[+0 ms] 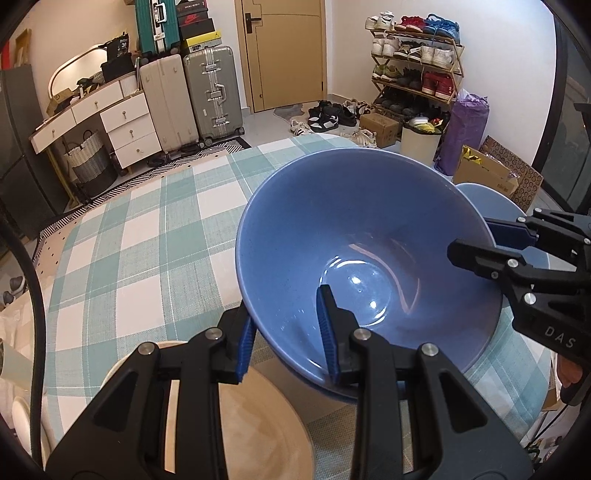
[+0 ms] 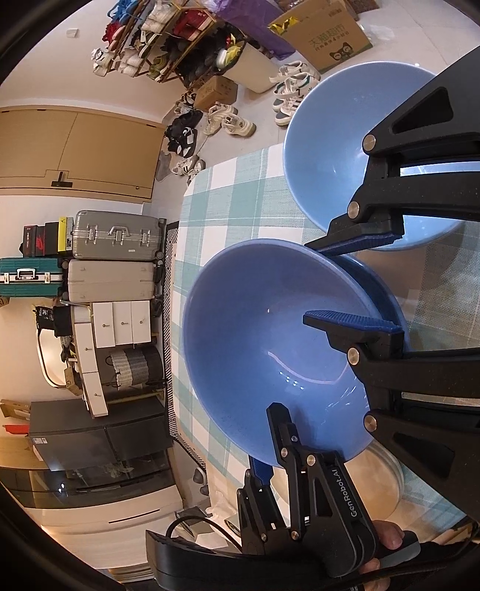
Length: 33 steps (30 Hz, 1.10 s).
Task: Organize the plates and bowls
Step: 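Lower the held blue bowl into the other blue bowl with both grippers, then open both grippers and release the bowl inside the other bowl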
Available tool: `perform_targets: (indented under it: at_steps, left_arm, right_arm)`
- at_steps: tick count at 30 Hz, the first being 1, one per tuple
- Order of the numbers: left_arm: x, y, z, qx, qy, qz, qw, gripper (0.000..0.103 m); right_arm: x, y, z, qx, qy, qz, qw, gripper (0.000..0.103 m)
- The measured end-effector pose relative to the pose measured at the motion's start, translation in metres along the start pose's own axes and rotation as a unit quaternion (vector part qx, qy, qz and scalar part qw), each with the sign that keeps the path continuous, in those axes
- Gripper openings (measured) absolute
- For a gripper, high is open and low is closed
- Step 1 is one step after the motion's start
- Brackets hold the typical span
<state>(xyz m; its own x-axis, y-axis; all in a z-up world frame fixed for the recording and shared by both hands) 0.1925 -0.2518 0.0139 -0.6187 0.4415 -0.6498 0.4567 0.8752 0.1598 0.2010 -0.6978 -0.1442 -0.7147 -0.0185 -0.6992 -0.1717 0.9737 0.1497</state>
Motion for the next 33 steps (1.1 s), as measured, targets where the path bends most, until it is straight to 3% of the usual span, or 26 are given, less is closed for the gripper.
perform_targets:
  at_steps: [14, 22, 31, 33]
  left_arm:
    - [0.009, -0.003, 0.012, -0.025, 0.009, 0.016, 0.9995, 0.028]
    - [0.015, -0.003, 0.014, -0.019, 0.014, 0.007, 0.9997, 0.033]
    - [0.022, 0.000, 0.024, -0.003, 0.026, -0.006, 0.9996, 0.044]
    - [0.021, 0.000, 0.024, 0.005, 0.023, -0.009, 0.9997, 0.051]
  right_arm:
    - [0.009, 0.002, 0.008, 0.020, 0.008, -0.019, 1.000, 0.031]
    - [0.010, 0.007, 0.013, 0.022, 0.008, -0.033, 0.999, 0.035]
    - [0.010, -0.001, 0.021, 0.032, 0.013, -0.031, 0.999, 0.038]
    - [0.010, -0.001, 0.020, 0.030, 0.010, -0.032, 0.999, 0.041]
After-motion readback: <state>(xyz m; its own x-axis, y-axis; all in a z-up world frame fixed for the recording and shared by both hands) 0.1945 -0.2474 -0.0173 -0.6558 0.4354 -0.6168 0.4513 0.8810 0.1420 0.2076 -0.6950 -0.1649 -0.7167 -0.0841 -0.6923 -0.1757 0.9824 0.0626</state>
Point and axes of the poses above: each gripper's, at about its wrist camera, not at the fingertips, and z roughly the way its jaws point, y to its left, x to its underside, the point moved 7 cm from there along z, roughly the way its jaws point, and after that the axes turned 9 degrees about z, right-handed, at the moved point
